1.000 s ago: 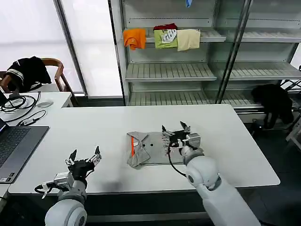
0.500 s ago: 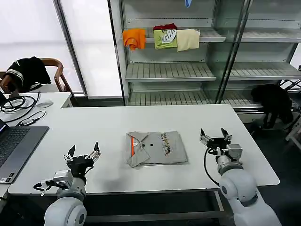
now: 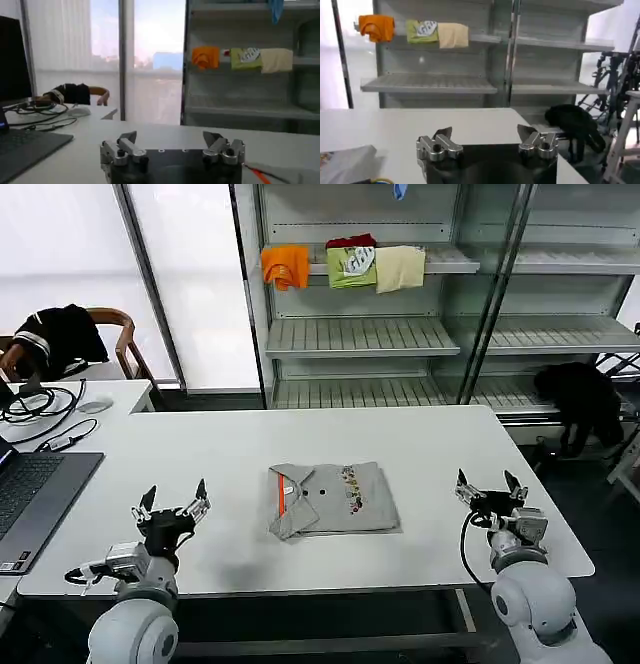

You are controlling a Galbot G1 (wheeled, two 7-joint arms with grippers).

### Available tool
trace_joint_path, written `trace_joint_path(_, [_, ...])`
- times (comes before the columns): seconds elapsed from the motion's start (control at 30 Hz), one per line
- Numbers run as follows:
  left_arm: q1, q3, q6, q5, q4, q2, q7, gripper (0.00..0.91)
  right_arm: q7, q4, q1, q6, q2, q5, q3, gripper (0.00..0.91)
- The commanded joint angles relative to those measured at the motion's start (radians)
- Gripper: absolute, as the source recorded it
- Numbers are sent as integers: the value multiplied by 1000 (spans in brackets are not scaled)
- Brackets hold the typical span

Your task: Fold and organize the clothes.

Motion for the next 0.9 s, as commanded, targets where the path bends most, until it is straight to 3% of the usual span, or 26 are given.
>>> trace_joint_path(0.03, [-1, -1, -8, -3, 4, -2, 1, 907, 2, 12, -38, 8, -2, -8, 34, 907])
trace_joint_path(0.9, [5, 18, -13, 1, -7, -13, -5, 907, 0, 2, -31, 9, 2, -22, 12, 907])
